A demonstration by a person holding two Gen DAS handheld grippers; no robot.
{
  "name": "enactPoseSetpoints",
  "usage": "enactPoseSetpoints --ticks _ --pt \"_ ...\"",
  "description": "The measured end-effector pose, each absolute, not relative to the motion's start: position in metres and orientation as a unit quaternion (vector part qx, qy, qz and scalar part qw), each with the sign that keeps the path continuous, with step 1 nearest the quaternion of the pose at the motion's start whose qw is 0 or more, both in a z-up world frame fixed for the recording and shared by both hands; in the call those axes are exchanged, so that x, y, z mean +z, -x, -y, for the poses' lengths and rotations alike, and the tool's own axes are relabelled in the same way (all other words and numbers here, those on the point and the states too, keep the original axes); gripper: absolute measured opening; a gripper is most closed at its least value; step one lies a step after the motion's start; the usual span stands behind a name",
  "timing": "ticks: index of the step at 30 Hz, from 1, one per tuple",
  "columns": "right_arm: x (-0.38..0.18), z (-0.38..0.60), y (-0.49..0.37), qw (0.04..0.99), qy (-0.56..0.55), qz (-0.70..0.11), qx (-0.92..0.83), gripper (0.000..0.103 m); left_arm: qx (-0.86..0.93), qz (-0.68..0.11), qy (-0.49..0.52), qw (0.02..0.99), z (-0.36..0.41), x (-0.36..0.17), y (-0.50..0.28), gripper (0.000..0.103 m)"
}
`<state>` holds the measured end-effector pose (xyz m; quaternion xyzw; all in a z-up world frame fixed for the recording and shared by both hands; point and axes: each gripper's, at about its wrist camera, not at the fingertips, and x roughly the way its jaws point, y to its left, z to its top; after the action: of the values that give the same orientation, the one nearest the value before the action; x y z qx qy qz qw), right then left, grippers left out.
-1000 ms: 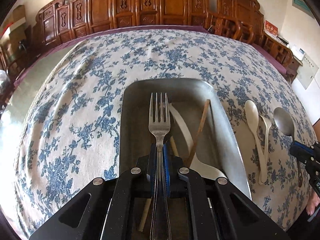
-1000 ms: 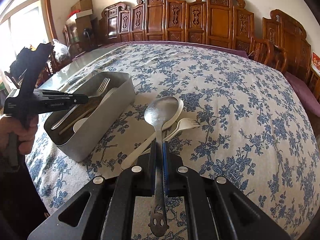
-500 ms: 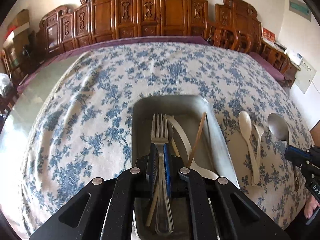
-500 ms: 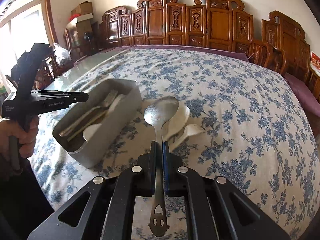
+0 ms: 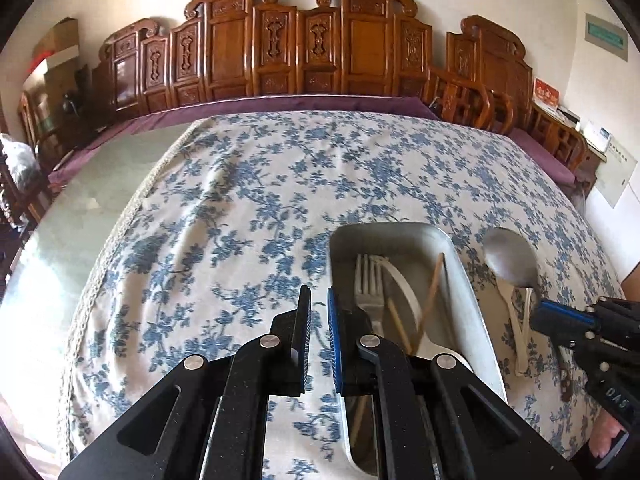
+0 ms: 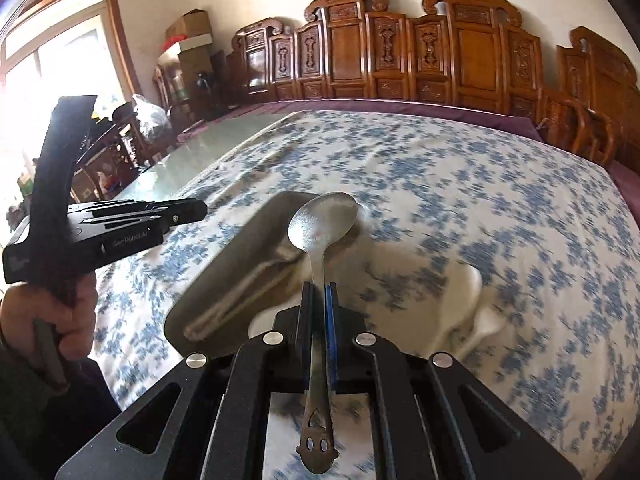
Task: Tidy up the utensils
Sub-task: 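Lower the metal spoon into the grey tray and open the right tool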
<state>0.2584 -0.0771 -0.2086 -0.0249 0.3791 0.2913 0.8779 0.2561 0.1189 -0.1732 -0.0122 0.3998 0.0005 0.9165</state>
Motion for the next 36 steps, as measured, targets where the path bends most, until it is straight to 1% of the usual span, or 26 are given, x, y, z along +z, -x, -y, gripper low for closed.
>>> enactPoseSetpoints --ticks 15,23,25,26,32,34,35,36 --pt "-0.229 0.011 -0.297 0.856 0.004 -0.424 0.295 0.007 0.013 -0.395 0.027 0.918 -0.143 -0.166 -0.25 0.007" --pt "-0.249 0.005 -0.313 0.839 -0.021 -0.461 0.289 0.008 0.015 -0.392 0.033 0.919 -0.147 -0.164 -0.249 0.008" --pt "-0.252 0.004 -0.311 0.836 -0.021 -0.465 0.291 0.009 0.015 -0.392 0.032 0.919 -0.147 -0.164 -0.249 0.008" --pt "-0.253 0.004 -0.311 0.835 -0.022 -0.466 0.293 0.011 0.014 -0.392 0.033 0.919 -0.147 -0.164 -0.249 0.008" --pt "-0.247 0.01 -0.306 0.839 -0.01 -0.454 0.299 0.011 0.009 -0.391 0.035 0.92 -0.144 -0.163 -0.248 0.008" --pt "-0.237 0.022 -0.3 0.848 -0.004 -0.438 0.299 0.011 0.005 -0.388 0.035 0.921 -0.14 -0.161 -0.247 0.014" --pt "-0.234 0.029 -0.298 0.852 -0.003 -0.431 0.296 0.011 0.003 -0.385 0.034 0.922 -0.138 -0.161 -0.246 0.019" --pt "-0.23 0.037 -0.296 0.857 -0.001 -0.426 0.29 0.011 0.0 -0.384 0.034 0.923 -0.135 -0.16 -0.245 0.02"
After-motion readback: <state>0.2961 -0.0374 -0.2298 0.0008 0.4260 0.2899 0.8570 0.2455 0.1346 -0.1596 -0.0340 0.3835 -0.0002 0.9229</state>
